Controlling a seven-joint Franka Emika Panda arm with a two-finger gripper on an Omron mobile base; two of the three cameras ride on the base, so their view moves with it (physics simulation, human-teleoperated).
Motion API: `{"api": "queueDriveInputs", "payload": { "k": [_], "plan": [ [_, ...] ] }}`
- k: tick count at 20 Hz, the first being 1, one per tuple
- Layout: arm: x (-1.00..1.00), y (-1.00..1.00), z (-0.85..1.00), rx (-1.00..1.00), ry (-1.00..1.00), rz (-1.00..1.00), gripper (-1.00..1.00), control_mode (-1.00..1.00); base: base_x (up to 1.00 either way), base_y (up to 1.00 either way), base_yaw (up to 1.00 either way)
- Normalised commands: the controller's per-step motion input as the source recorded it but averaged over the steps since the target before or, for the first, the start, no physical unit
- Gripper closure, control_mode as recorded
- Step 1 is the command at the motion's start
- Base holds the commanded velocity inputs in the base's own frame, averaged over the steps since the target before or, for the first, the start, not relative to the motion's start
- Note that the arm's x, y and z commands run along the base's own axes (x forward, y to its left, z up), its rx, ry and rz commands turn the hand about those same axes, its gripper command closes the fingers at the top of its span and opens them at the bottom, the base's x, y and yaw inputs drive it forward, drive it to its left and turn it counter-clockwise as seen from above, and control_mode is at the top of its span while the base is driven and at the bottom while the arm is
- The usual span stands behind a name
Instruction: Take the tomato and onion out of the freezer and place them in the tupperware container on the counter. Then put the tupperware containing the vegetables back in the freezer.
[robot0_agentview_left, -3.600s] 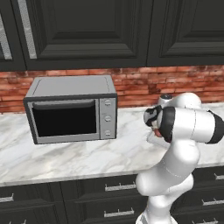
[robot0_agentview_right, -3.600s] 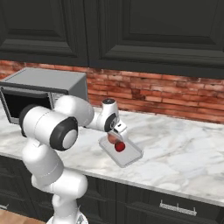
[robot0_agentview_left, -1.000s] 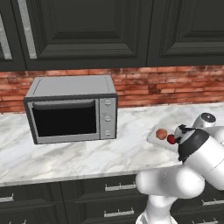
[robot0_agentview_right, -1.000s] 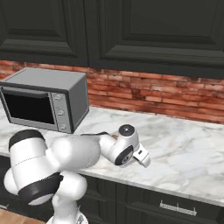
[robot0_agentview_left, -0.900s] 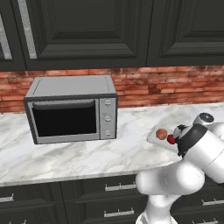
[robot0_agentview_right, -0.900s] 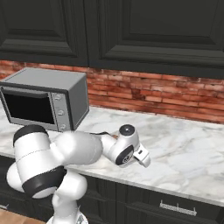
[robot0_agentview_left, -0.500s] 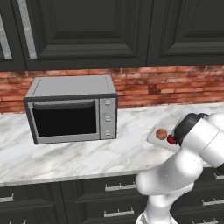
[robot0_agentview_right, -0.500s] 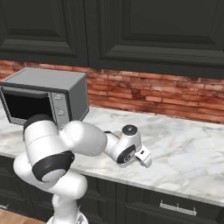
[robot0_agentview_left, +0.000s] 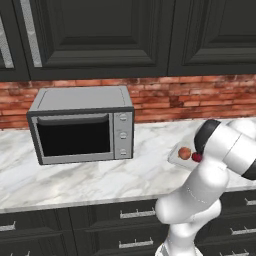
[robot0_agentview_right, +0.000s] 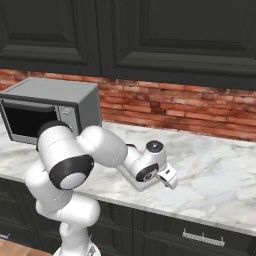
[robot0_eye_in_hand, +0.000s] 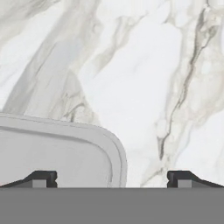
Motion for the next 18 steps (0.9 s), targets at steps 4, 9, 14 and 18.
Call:
{"api": "queueDriveInputs", "payload": {
  "k": [4, 9, 14, 18],
  "plan": [
    [0.07, 0.00, -0.32, 0.01, 0.05, 0.00, -1.00, -1.00, 0.00, 0.00, 0.00],
    [-0.06, 0.00, -0.46, 0.00, 0.05, 0.00, 1.00, -1.00, 0.00, 0.00, 0.00],
    [-0.46, 0.07, -0.31, 0.00, 0.00, 0.00, 1.00, -1.00, 0.00, 0.00, 0.00],
    [-0.49, 0.25, -0.17, 0.00, 0.00, 0.00, 1.00, -1.00, 0.00, 0.00, 0.00]
  ]
}}
